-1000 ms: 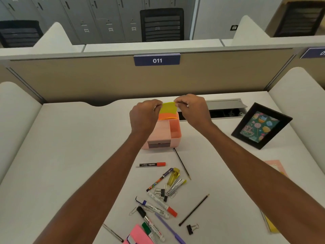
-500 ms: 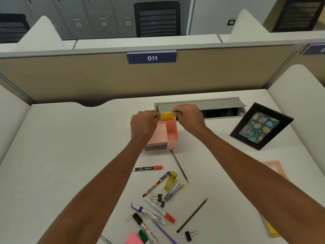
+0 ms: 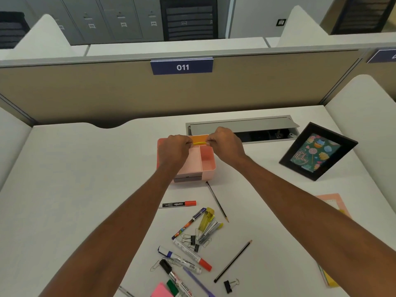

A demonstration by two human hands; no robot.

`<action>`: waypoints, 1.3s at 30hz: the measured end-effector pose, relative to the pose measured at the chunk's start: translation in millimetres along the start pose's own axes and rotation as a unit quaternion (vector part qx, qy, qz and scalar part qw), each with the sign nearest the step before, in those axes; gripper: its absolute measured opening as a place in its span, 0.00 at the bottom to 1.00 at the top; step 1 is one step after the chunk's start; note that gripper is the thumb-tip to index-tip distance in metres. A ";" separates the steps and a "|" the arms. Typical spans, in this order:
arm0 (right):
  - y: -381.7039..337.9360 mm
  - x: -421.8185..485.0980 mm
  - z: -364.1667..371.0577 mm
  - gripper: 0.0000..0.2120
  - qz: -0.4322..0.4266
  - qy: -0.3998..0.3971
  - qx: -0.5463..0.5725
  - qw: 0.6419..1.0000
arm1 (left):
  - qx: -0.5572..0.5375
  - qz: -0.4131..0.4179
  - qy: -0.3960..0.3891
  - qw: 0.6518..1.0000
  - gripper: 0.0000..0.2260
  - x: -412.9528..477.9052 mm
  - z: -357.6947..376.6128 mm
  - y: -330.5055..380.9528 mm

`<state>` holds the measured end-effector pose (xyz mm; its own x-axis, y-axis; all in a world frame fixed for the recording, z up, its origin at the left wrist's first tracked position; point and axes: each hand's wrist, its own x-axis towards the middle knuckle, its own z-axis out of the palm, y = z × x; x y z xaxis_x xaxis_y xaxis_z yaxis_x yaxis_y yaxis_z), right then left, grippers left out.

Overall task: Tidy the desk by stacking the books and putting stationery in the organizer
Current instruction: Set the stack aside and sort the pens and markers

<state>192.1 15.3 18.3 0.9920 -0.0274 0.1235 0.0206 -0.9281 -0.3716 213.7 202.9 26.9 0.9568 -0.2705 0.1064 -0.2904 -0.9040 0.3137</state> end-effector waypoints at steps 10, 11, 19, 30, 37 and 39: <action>-2.4 -3.7 -0.2 0.10 -0.007 -0.020 -0.036 0.999 | 0.027 0.025 -0.016 0.999 0.14 -5.2 -0.8 -4.2; -2.7 -4.6 -0.8 0.10 -0.004 -0.019 -0.034 0.999 | 0.025 0.020 -0.017 0.999 0.15 -6.1 -1.2 -3.8; -5.4 -16.9 -7.9 0.11 0.017 0.001 0.028 0.999 | -0.050 -0.032 0.033 0.998 0.13 -31.7 -10.1 -4.8; -42.7 -95.1 -10.7 0.11 0.007 -0.010 0.126 0.992 | -0.307 -0.089 0.068 0.945 0.07 -152.0 -31.2 -11.5; -78.3 -166.5 -9.9 0.11 -0.012 -0.059 0.204 0.977 | -0.352 -0.146 0.029 0.924 0.08 -227.3 -33.5 -19.6; -85.2 -187.3 -5.8 0.11 -0.015 -0.083 0.217 0.972 | -0.333 -0.152 0.009 0.931 0.11 -249.5 -29.9 -25.4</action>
<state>3.9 97.4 32.2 0.9957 0.0921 0.0031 0.0653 -0.6820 -0.7285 -18.1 303.3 20.6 0.9974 -0.0245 -0.0683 0.0449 -0.5313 0.8460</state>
